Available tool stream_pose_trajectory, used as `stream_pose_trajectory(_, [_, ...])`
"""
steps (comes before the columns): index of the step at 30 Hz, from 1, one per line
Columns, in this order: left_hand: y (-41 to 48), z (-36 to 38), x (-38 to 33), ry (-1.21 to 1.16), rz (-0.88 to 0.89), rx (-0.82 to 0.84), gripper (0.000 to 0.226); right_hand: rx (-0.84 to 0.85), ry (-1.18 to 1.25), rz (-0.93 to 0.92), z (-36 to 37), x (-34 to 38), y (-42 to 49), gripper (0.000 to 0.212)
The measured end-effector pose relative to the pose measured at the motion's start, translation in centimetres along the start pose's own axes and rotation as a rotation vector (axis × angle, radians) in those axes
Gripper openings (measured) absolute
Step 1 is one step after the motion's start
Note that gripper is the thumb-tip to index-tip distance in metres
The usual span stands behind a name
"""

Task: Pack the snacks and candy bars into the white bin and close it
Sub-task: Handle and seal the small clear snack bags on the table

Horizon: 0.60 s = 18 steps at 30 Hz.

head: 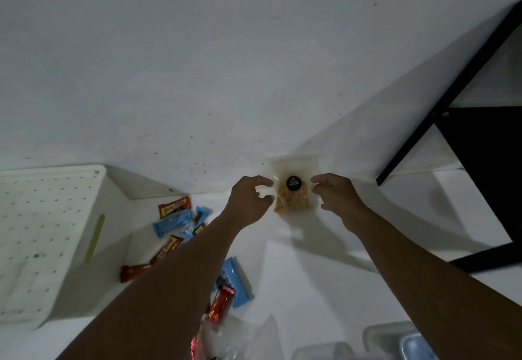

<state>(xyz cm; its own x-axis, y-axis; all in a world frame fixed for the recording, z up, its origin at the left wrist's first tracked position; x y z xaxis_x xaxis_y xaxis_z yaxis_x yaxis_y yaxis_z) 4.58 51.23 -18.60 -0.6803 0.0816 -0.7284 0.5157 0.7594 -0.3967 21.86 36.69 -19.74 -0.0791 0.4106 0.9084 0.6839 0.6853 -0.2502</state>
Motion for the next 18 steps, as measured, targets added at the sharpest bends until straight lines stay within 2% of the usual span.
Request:
stream_pose_trajectory(7, [-9.5,-0.1,5.9,0.088,-0.081,0.172,0.024,0.134,0.045,0.064,4.3,-0.3,-11.4,0.014])
stream_pose_trajectory(11, [-14.7,1.6,10.9,0.198,-0.101,0.284,0.023,0.201,-0.129,0.071,7.8,-3.9,-17.4,0.010])
stream_pose_trajectory(14, [-17.6,2.1,13.5,0.331,-0.078,0.303,0.034,0.296,-0.228,0.090,11.0,-7.1,-21.6,0.012])
stream_pose_trajectory(18, [-20.0,1.5,16.2,0.371,-0.123,0.305,0.054,0.370,-0.200,0.108,14.1,-8.4,-25.8,0.010])
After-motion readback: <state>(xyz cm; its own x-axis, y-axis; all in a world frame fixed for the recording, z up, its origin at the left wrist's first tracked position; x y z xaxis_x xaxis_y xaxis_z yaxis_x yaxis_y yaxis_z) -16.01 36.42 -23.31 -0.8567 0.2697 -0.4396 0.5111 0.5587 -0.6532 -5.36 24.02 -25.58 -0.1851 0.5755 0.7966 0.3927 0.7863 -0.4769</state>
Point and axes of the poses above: each hand's wrist, its own y-axis towards the middle knuckle, its own z-axis out of the palm, x = y × z, the point moved 10 cm from there along y, towards the middle knuckle, and after that the axes turned 11 degrees about -z, right-handed, at the moved point
